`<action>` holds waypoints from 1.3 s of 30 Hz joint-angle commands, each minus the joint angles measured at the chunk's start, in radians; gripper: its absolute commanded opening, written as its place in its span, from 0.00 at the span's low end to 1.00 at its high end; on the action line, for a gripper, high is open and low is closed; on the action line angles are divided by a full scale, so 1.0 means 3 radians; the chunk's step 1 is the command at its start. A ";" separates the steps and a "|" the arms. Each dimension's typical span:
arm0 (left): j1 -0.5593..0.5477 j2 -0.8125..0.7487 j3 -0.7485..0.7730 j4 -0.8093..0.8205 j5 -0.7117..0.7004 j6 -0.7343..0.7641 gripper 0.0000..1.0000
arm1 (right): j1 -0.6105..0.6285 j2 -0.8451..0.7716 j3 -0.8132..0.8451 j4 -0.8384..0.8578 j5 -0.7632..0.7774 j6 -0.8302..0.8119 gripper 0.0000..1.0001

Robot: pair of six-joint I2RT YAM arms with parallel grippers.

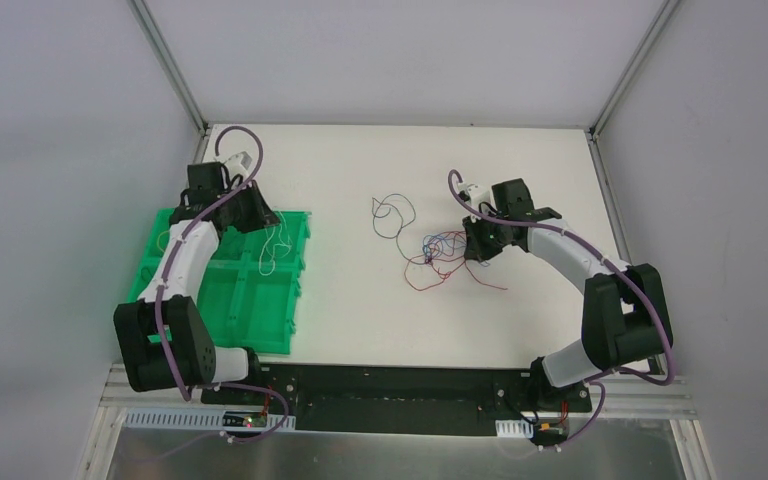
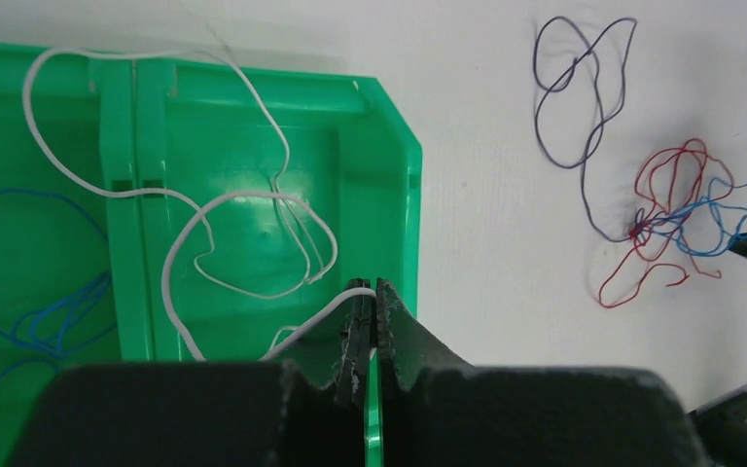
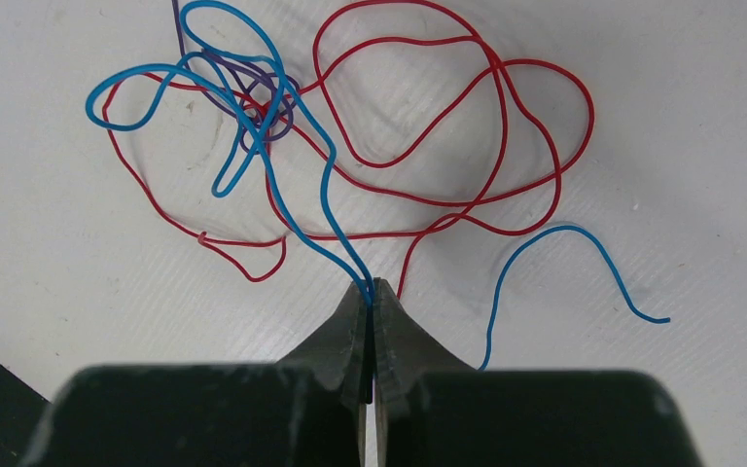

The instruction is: Untangle the cables

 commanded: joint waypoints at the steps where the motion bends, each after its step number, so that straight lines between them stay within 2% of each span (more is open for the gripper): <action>1: -0.0139 0.0041 -0.0171 0.0172 -0.0086 0.0248 0.00 | -0.0008 -0.0125 0.0009 -0.0073 -0.0076 -0.0048 0.00; 7: -0.0285 0.0082 -0.0365 0.0200 -0.0530 0.0488 0.00 | -0.0018 -0.0180 -0.0035 -0.0092 -0.0063 -0.0065 0.00; 9: -0.0274 0.0089 -0.0320 0.0201 -0.0703 0.0536 0.00 | -0.0021 -0.0179 -0.0045 -0.0087 -0.0071 -0.0072 0.00; 13: -0.0235 0.0281 -0.0018 0.0213 -0.0712 0.0516 0.00 | -0.0027 -0.0125 -0.0024 -0.0088 -0.0099 -0.0064 0.00; 18: -0.0237 0.0612 0.0377 0.0331 -0.0521 0.0433 0.00 | -0.0030 -0.0054 0.0054 -0.0081 -0.0105 -0.0043 0.00; 24: -0.0238 0.0904 0.0483 0.0656 -0.0361 0.0504 0.00 | -0.0026 -0.0040 0.0060 -0.0085 -0.0074 -0.0023 0.00; 29: -0.0235 0.0766 0.0155 0.1037 -0.0013 0.0733 0.00 | -0.0025 -0.0048 0.0044 -0.0109 -0.0066 -0.0011 0.00; 35: -0.0198 0.0334 -0.0167 0.0554 0.0017 0.1046 0.00 | -0.0056 -0.0072 0.0041 -0.0120 -0.0025 -0.0019 0.00; 36: -0.0201 0.0275 -0.0169 0.0451 -0.0065 0.1078 0.08 | -0.0059 -0.0071 0.0044 -0.0122 -0.0025 -0.0016 0.00; 39: -0.0180 0.0185 0.0019 0.0107 -0.0194 0.1138 0.49 | -0.0056 -0.0051 0.0062 -0.0122 -0.0038 -0.0012 0.00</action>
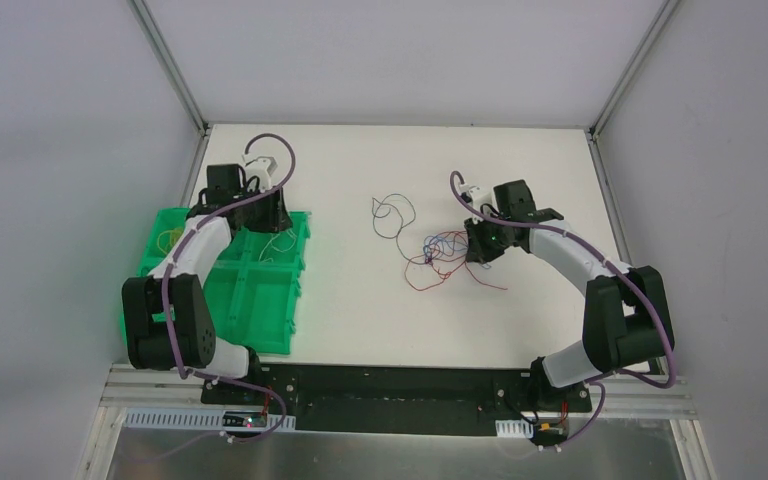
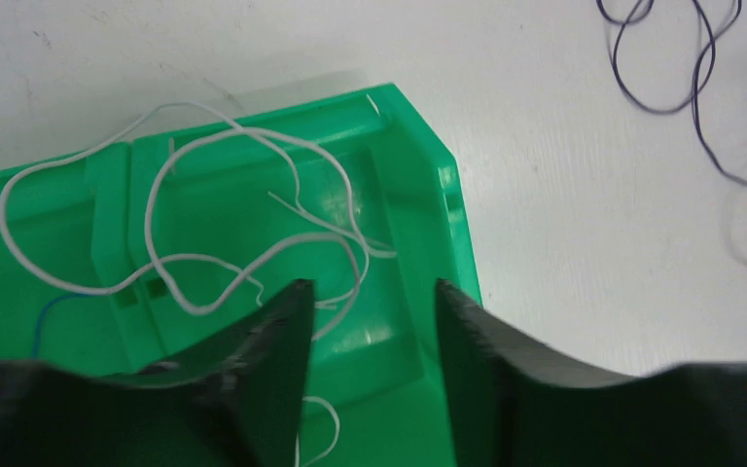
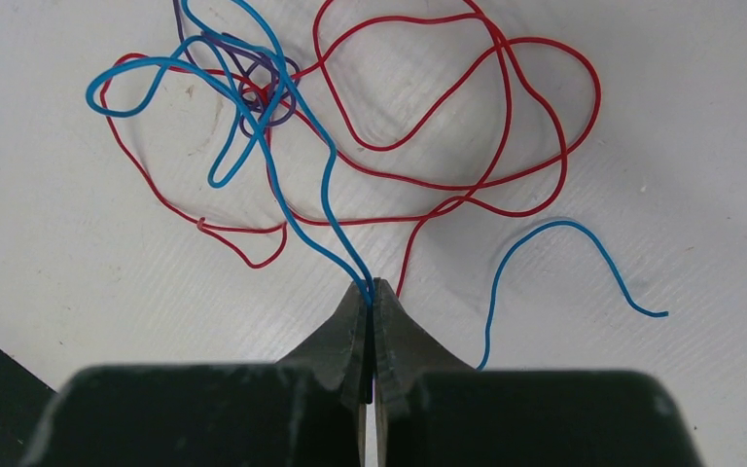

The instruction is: Untangle the cables

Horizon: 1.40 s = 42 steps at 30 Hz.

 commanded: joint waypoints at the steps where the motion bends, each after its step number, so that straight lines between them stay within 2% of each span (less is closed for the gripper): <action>1: 0.0065 -0.0284 0.0281 -0.0468 -0.0078 0.0221 0.56 | -0.0020 0.0001 0.0103 -0.0055 -0.0028 -0.0002 0.00; 5: 0.0145 -0.0210 0.0786 -0.0800 -0.0205 0.0249 0.58 | -0.0023 0.0064 0.0173 -0.0084 -0.0045 -0.0005 0.00; 10: 0.0367 0.0337 0.1469 -0.1396 -0.0422 0.0213 0.46 | -0.0028 0.0120 0.0246 -0.0101 -0.0035 -0.0027 0.00; 13: 0.0452 0.0600 0.1744 -0.1654 -0.0509 0.0119 0.44 | -0.0041 0.0125 0.0250 -0.0101 -0.0032 -0.0032 0.00; 17: 0.0531 0.0902 0.1920 -0.1853 -0.0534 -0.0028 0.42 | -0.0054 0.0132 0.0240 -0.0106 -0.0040 -0.0042 0.00; 23: 0.0576 0.1229 0.2017 -0.1857 -0.0277 -0.0257 0.44 | -0.0068 0.0161 0.0264 -0.0125 -0.0052 -0.0049 0.00; 32: 0.0585 0.1655 0.2221 -0.1726 -0.0185 -0.0536 0.35 | -0.0094 0.0173 0.0316 -0.0192 -0.0056 -0.0081 0.00; 35: 0.0578 0.1730 0.2309 -0.1699 -0.0134 -0.0547 0.23 | -0.0108 0.0165 0.0316 -0.0213 -0.0056 -0.0092 0.00; 37: 0.0578 0.1729 0.2349 -0.1699 -0.0069 -0.0528 0.05 | -0.0120 0.0160 0.0313 -0.0217 -0.0060 -0.0091 0.00; 38: 0.0577 0.1698 0.2347 -0.1699 0.0003 -0.0503 0.00 | -0.0124 0.0160 0.0319 -0.0217 -0.0060 -0.0100 0.00; 42: 0.0537 0.1368 0.2207 -0.1657 0.0416 -0.0341 0.00 | -0.0135 0.0165 0.0321 -0.0215 -0.0071 -0.0096 0.00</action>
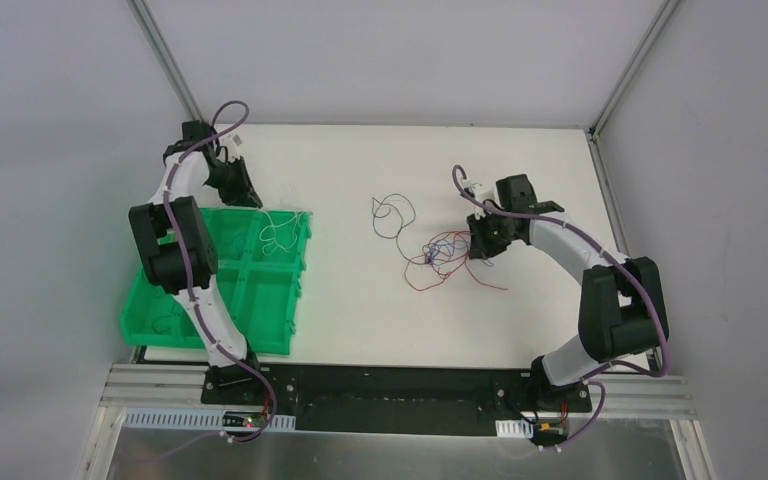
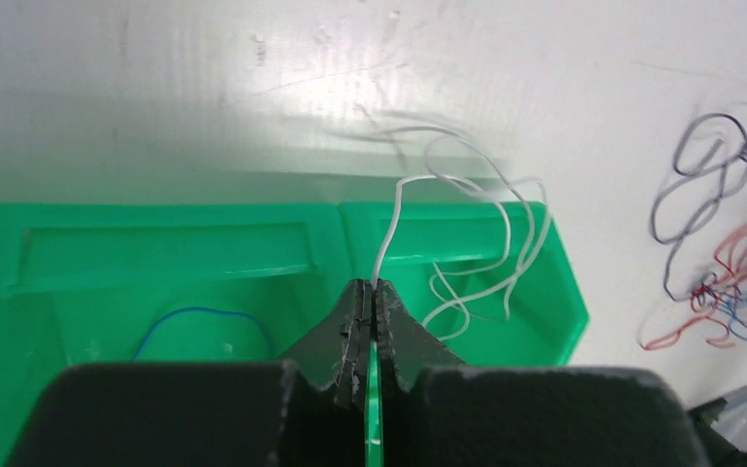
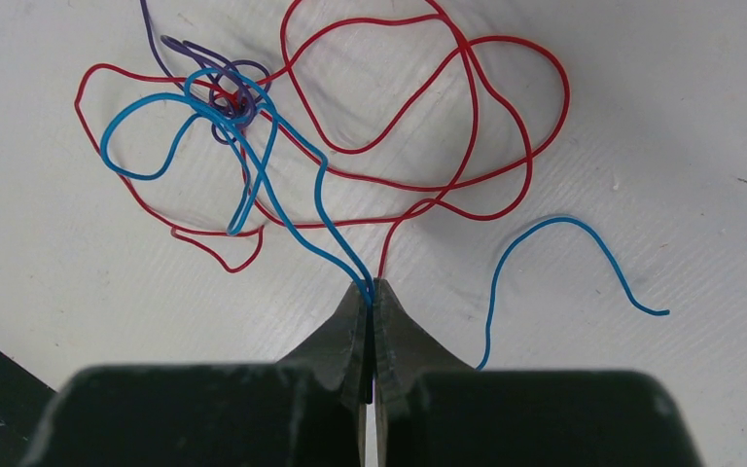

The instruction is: Untangle the cables

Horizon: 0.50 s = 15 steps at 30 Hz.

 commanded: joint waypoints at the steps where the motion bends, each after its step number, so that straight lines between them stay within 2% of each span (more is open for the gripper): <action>1: -0.0053 -0.0496 -0.0080 0.0058 0.0576 0.0179 0.00 | -0.0030 -0.0011 0.0129 -0.0062 -0.0074 -0.0058 0.00; 4: -0.0147 -0.0880 -0.0420 0.0109 0.0772 0.0511 0.00 | -0.0029 -0.0004 0.0124 -0.0045 -0.0091 -0.0044 0.00; 8: -0.0206 -0.1203 -0.0857 0.0096 0.0771 0.0750 0.00 | -0.0029 0.0012 0.0124 -0.0022 -0.0118 -0.0016 0.00; 15: -0.0386 -0.1496 -0.1508 -0.0099 0.0257 0.0953 0.00 | -0.0028 -0.0030 0.0106 -0.0044 -0.0111 -0.0045 0.00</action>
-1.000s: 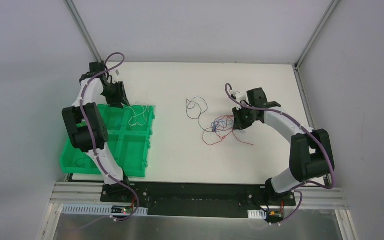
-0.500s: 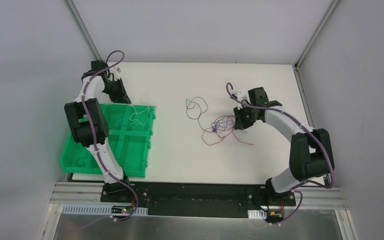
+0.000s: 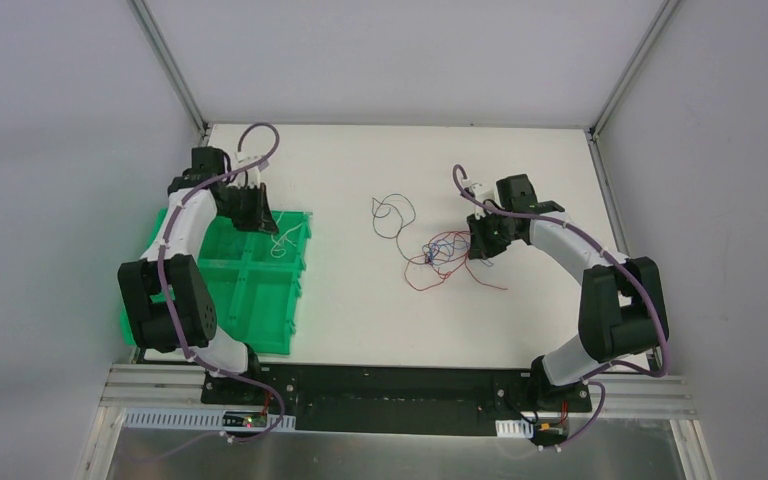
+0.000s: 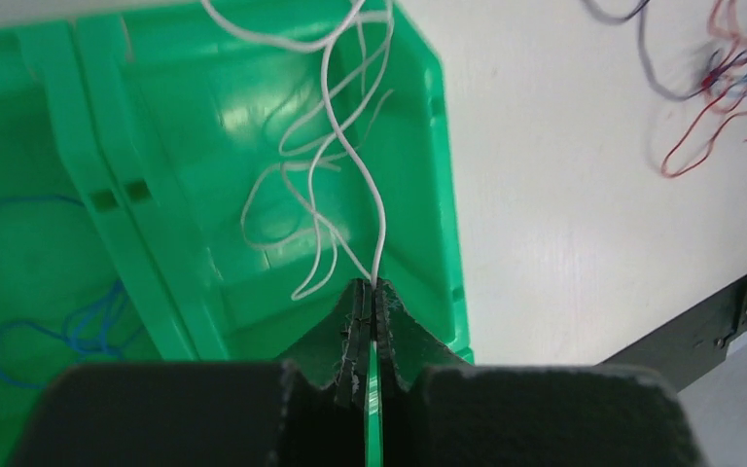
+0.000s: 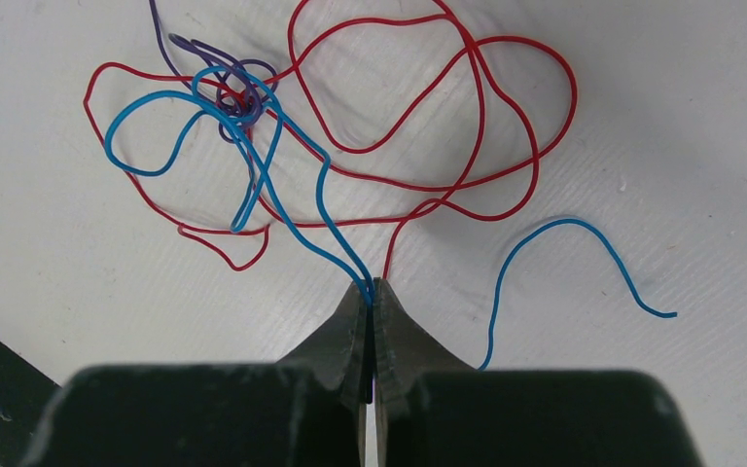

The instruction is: Untangle the cables

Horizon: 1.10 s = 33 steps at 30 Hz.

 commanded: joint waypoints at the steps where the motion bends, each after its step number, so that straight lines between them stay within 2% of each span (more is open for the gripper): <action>1: -0.0121 -0.0081 -0.0370 -0.0193 -0.0362 0.0213 0.00 | -0.0019 -0.0040 0.0101 -0.0040 -0.0061 -0.0048 0.00; 9: -0.0321 0.0054 -0.0539 -0.0188 -0.0871 0.0161 0.00 | -0.0018 -0.0068 0.0099 -0.0077 -0.0071 -0.0068 0.00; 10: -0.0323 0.0062 -0.0513 -0.0188 -0.0897 0.0154 0.03 | -0.0020 -0.0069 0.0104 -0.0078 -0.0071 -0.0068 0.00; 12: -0.0311 -0.0005 -0.0464 -0.0174 -0.0822 0.0182 0.30 | -0.0021 -0.0071 0.0105 -0.0078 -0.0066 -0.0072 0.00; 13: -0.0311 -0.0083 -0.0442 -0.0162 -0.0777 0.0208 0.40 | -0.0018 -0.0075 0.0106 -0.0079 -0.0060 -0.0069 0.00; 15: -0.0306 -0.0187 -0.0380 -0.0158 -0.0712 0.0280 0.46 | -0.0022 -0.0085 0.0096 -0.0075 -0.0061 -0.0069 0.00; 19: -0.0288 -0.0322 -0.0203 -0.0159 -0.0573 0.0503 0.46 | -0.0027 -0.0095 0.0071 -0.0067 -0.0071 -0.0059 0.00; 22: -0.0276 -0.0342 0.0000 -0.0159 -0.0407 0.0824 0.48 | -0.0027 -0.0099 0.0051 -0.0064 -0.0065 -0.0053 0.00; 25: -0.0274 -0.0278 0.0188 -0.0180 -0.0226 0.1373 0.51 | -0.0029 -0.0108 0.0036 -0.0062 -0.0066 -0.0053 0.00; 27: -0.0270 -0.0217 0.0272 -0.0267 -0.0018 0.1962 0.53 | -0.0035 -0.0116 0.0029 -0.0060 -0.0061 -0.0060 0.00; 30: -0.0261 -0.0148 0.0254 -0.0365 0.0247 0.2848 0.62 | -0.0044 -0.0116 0.0024 -0.0061 -0.0061 -0.0071 0.00; 33: -0.0266 0.0045 0.0296 -0.0399 0.0394 0.3366 0.69 | -0.0059 -0.0111 0.0023 -0.0064 -0.0061 -0.0068 0.00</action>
